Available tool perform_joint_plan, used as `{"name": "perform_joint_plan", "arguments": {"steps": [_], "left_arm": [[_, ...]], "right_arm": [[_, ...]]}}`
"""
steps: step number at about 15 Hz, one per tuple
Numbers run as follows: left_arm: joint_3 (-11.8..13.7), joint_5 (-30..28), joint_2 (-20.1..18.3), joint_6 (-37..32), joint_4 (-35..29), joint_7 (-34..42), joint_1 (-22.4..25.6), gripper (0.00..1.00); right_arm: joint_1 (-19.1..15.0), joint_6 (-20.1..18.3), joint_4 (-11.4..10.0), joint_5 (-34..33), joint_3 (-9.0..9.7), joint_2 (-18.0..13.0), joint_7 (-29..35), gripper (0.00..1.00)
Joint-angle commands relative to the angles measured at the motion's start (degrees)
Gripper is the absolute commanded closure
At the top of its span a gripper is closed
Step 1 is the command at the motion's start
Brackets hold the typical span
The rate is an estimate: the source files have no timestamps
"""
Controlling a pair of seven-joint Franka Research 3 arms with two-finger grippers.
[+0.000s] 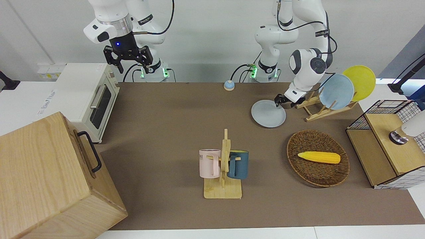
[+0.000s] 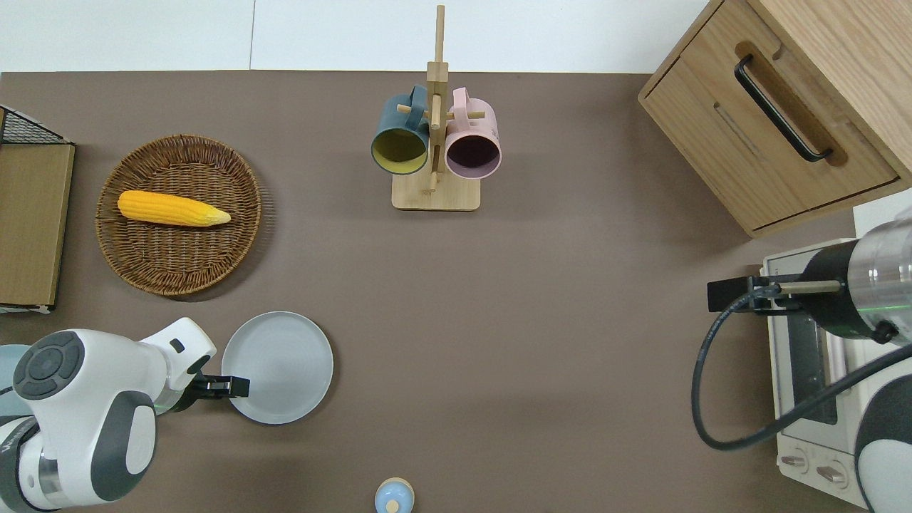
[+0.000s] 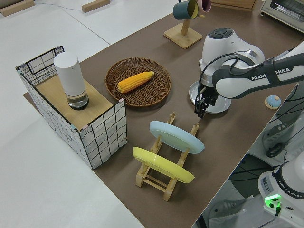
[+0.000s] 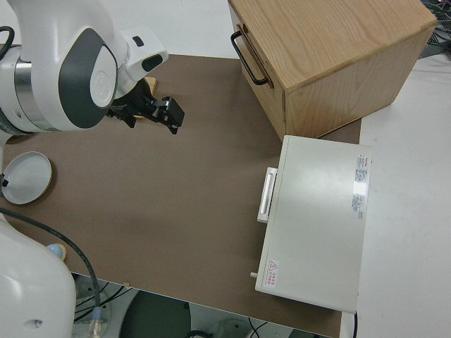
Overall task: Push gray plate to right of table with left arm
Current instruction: 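Lower the left gripper against the gray plate's rim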
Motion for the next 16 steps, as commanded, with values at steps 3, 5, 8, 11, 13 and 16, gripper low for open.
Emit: {"name": "perform_joint_plan", "arguments": {"steps": [3, 5, 8, 11, 13, 16], "left_arm": [[0.44, -1.15, -0.31, 3.20, -2.03, -1.14, -1.66, 0.19], [0.44, -1.07, 1.09, 4.34, -1.94, -2.46, -1.75, 0.22], [0.44, -1.07, 2.24, 6.10, -2.03, -2.55, -1.75, 0.32], [0.44, -1.15, 2.33, 6.28, -1.94, -2.55, -1.75, 0.62], [0.52, -1.15, 2.42, 6.28, -1.94, -2.64, -1.75, 0.76], [0.52, -1.15, 2.42, 6.28, -1.94, -2.64, -1.57, 0.87]], "right_arm": [[-1.40, 0.01, -1.56, 1.23, 0.83, -1.57, 0.59, 0.005], [-1.40, 0.01, -1.56, 1.23, 0.83, -1.57, 0.59, 0.007], [-1.40, 0.01, -1.56, 1.23, 0.83, -1.57, 0.59, 0.005], [-1.40, 0.01, -1.56, 1.23, 0.83, -1.57, 0.59, 0.005], [-1.40, 0.01, -1.56, 1.23, 0.83, -1.57, 0.59, 0.005], [-1.40, 0.01, -1.56, 1.23, 0.83, -1.57, 0.67, 0.005]]}}
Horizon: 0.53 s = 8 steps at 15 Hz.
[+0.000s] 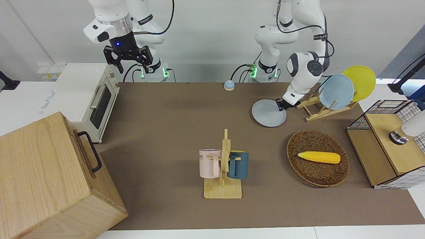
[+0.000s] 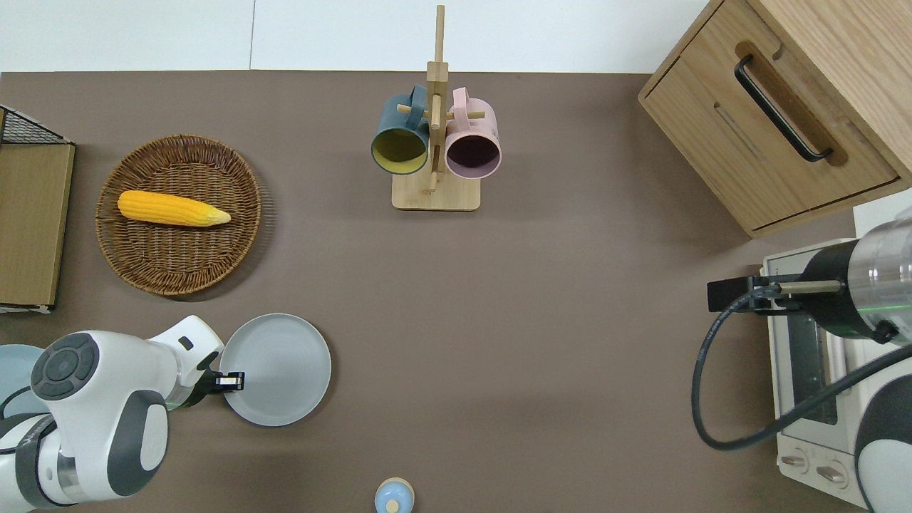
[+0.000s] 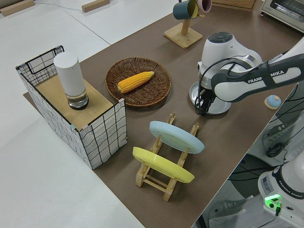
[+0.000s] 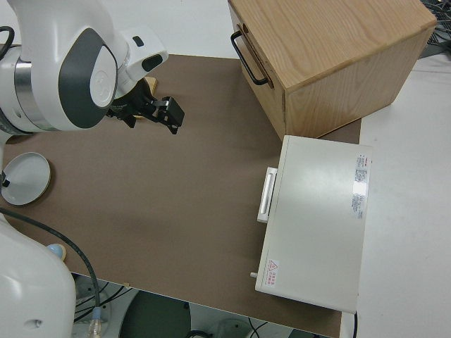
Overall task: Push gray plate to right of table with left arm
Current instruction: 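Lower the left gripper against the gray plate's rim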
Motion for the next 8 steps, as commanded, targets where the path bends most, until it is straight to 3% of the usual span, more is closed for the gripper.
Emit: {"name": "perform_joint_plan", "arguments": {"steps": [1, 4, 8], "left_arm": [[0.15, -0.85, 0.29, 1.55, -0.98, -0.78, -0.61, 0.91], [0.15, -0.85, 0.29, 1.46, -0.98, -2.79, -0.78, 1.00], [0.06, -1.11, 0.29, 1.46, -0.98, -4.65, -2.45, 1.00]], "right_arm": [[-1.40, 0.01, -1.56, 1.23, 0.83, -1.57, 0.59, 0.005], [-1.40, 0.01, -1.56, 1.23, 0.83, -1.57, 0.67, 0.005], [-1.40, 0.01, -1.56, 1.23, 0.83, -1.57, 0.59, 0.005]]}}
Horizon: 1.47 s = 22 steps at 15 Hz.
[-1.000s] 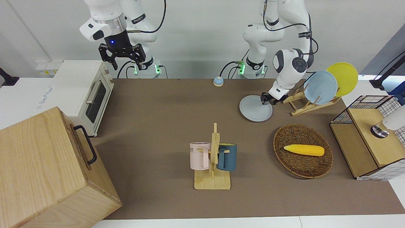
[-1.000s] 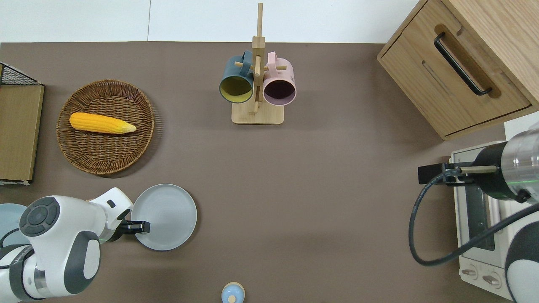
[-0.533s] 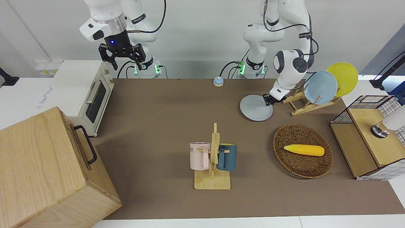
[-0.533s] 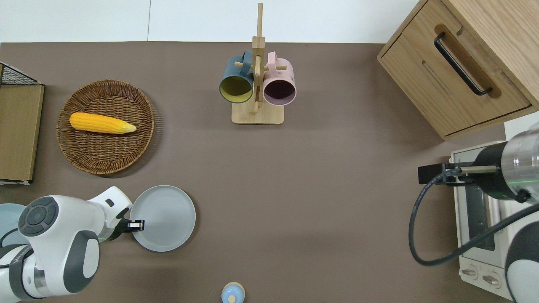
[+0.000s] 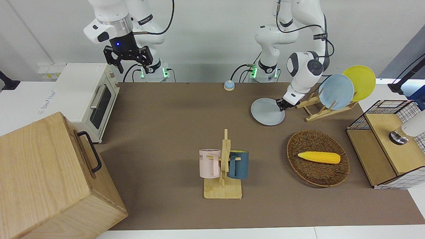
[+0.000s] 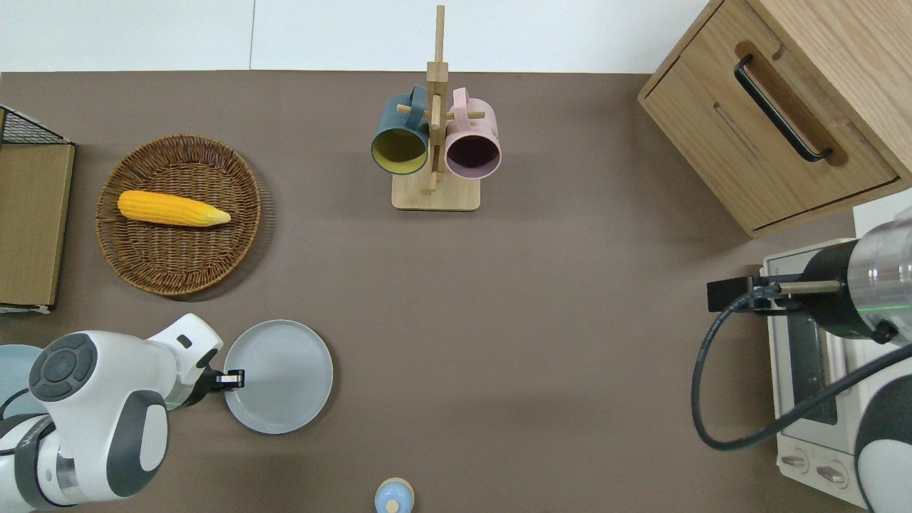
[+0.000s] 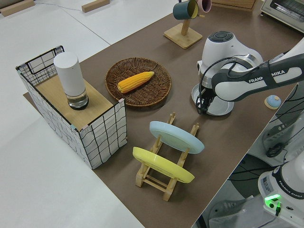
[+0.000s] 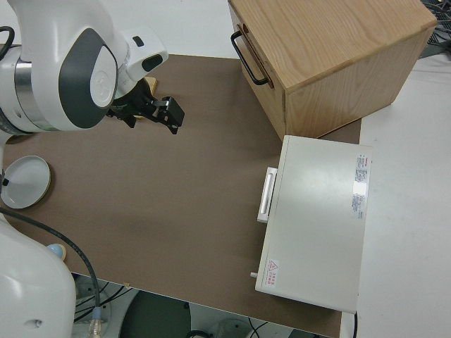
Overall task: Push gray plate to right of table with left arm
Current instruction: 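Lower the left gripper against the gray plate's rim, then push the gray plate with the left gripper toward the toaster oven side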
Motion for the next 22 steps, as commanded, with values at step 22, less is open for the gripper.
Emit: {"name": "perform_joint_plan", "arguments": {"steps": [22], "left_arm": [[-5.75, -12.64, 4.47, 9.61, 0.48, -25.37, -21.67, 1.00]], "right_arm": [[-1.40, 0.01, -1.56, 1.23, 0.83, -1.57, 0.59, 0.005]]}}
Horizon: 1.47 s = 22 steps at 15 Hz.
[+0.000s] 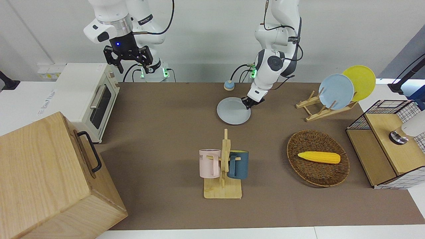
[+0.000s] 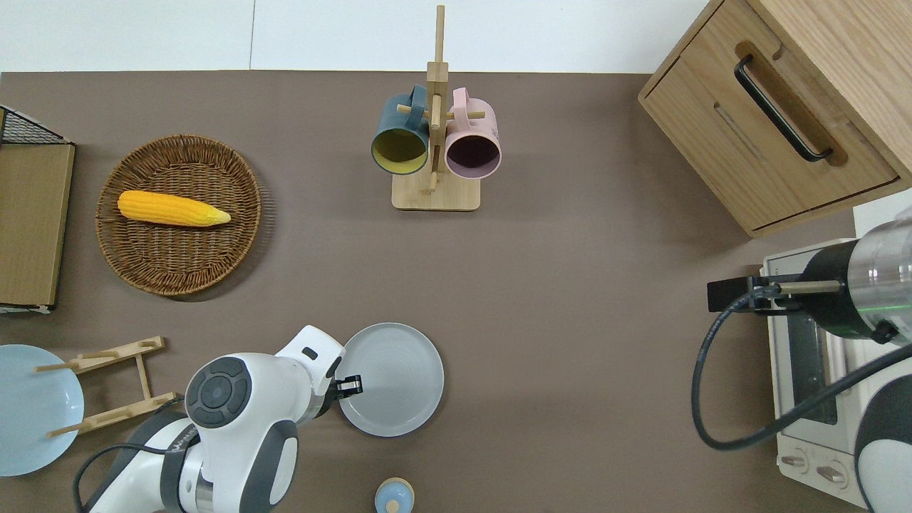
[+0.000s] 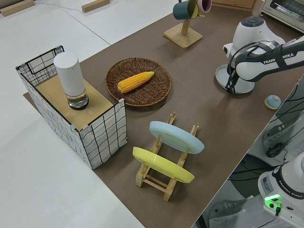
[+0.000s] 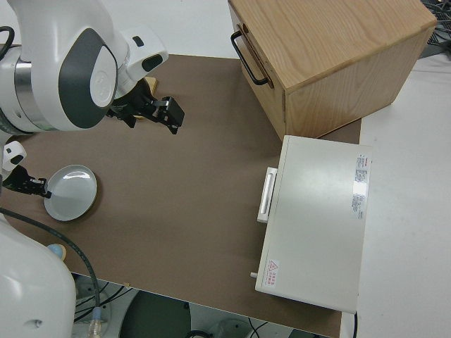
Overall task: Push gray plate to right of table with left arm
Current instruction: 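Push the gray plate with the left gripper toward the toaster oven side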
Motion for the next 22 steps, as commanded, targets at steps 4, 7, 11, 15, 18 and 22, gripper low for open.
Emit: {"name": "perform_joint_plan", "arguments": {"steps": [4, 7, 11, 15, 18, 22], "left_arm": [[-2.94, -6.17, 5.88, 9.02, 0.90, -5.55, -5.62, 1.00], [-3.64, -6.98, 7.56, 10.35, 2.83, -8.45, -7.38, 1.00], [-3.99, -6.98, 9.23, 10.36, 5.56, -14.16, -10.54, 1.00], [-3.91, -7.06, 10.72, 10.36, 7.67, -16.19, -13.09, 1.00], [-3.38, -7.59, 12.13, 10.44, 10.04, -18.47, -15.81, 1.00], [-2.33, -7.68, 14.32, 10.44, 12.94, -18.74, -19.07, 1.00]], "right_arm": [[-1.40, 0.01, -1.56, 1.23, 0.83, -1.57, 0.59, 0.005], [-1.40, 0.01, -1.56, 1.23, 0.83, -1.57, 0.59, 0.005], [-1.40, 0.01, -1.56, 1.23, 0.83, -1.57, 0.59, 0.005], [-1.40, 0.01, -1.56, 1.23, 0.83, -1.57, 0.59, 0.005], [-1.40, 0.01, -1.56, 1.23, 0.83, -1.57, 0.59, 0.005], [-1.40, 0.01, -1.56, 1.23, 0.83, -1.57, 0.67, 0.005]]}}
